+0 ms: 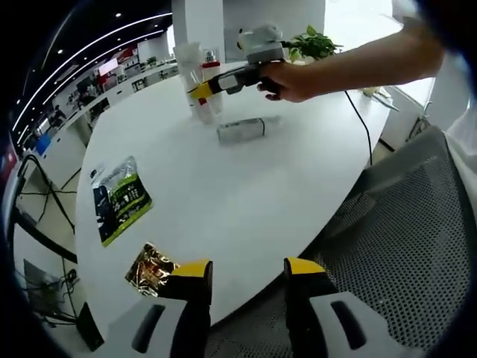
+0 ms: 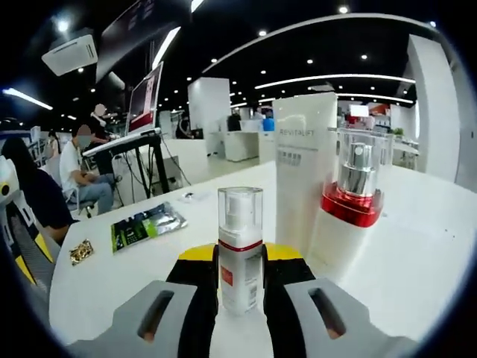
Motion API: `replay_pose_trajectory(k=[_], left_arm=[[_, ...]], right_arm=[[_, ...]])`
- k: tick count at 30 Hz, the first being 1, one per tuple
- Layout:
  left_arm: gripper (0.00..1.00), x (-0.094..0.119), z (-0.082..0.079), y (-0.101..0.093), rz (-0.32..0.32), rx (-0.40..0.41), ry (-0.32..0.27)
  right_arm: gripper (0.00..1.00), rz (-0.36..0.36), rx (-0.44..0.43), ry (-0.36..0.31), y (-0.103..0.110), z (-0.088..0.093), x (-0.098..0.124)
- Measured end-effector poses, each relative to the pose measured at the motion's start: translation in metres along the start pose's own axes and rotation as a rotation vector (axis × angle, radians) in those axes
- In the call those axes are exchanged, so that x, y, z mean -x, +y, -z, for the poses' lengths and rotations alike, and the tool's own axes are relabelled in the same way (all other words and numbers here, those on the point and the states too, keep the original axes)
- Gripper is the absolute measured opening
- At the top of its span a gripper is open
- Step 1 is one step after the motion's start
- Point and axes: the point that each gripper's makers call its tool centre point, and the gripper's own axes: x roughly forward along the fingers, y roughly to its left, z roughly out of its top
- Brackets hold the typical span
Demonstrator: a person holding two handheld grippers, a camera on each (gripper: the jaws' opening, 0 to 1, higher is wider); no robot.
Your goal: Arrange the skincare products in the storage area until every visible bottle or jar stands upright without overlapping.
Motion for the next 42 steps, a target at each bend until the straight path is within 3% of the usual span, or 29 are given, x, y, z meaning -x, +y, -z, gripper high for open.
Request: replay_pose_trajectory(k=[6, 19, 22, 24, 25, 27, 28, 29, 30, 32, 33, 42], left_arm=[[0.38, 0.0, 0.002, 0.0, -0.003, -0.004, 0.009], [0.39, 0.0, 0.003, 0.001, -0.009, -0.017, 0.015], [0.39, 0.0, 0.004, 0.001, -0.012, -0.021, 0.021], [0.39, 0.0, 0.004, 0.002, -0.014, -0.025, 0.021], [0.39, 0.0, 0.004, 0.002, -0.015, -0.026, 0.023], [0.39, 0.0, 0.005, 0.002, -0.016, -0.029, 0.027], [0.39, 0.0, 0.005, 0.002, -0.016, -0.029, 0.026], [0.39, 0.0, 0.005, 0.002, -0.016, -0.028, 0.027], [0.39, 0.0, 0.005, 0.002, -0.017, -0.027, 0.028], [0.39, 0.0, 0.005, 0.002, -0.018, -0.03, 0.027], [0.39, 0.0, 0.004, 0.002, -0.017, -0.03, 0.024], [0.39, 0.0, 0.007, 0.002, -0.021, -0.04, 0.038]], right_arm=[[0.19, 0.0, 0.036, -0.013, 0.001, 0.002, 0.002], [0.2, 0.004, 0.051, -0.117, 0.004, 0.008, 0.02], [0.19, 0.014, 0.082, -0.103, 0.004, 0.009, 0.019], [0.16, 0.044, 0.127, -0.034, -0.001, 0.02, 0.017], [0.16, 0.065, 0.122, 0.046, -0.004, 0.035, 0.016], [0.14, 0.067, 0.119, 0.026, -0.003, 0.036, 0.015], [0.0, 0.06, 0.086, 0.065, -0.001, 0.043, 0.016], [0.01, 0.03, 0.099, 0.092, 0.003, 0.047, 0.019], [0.0, 0.059, 0.119, 0.108, 0.001, 0.05, 0.025], [0.01, 0.057, 0.102, 0.093, 0.004, 0.05, 0.022], [0.01, 0.063, 0.074, 0.129, 0.004, 0.056, 0.024], [0.13, 0.079, 0.052, 0.098, -0.001, 0.042, 0.022]])
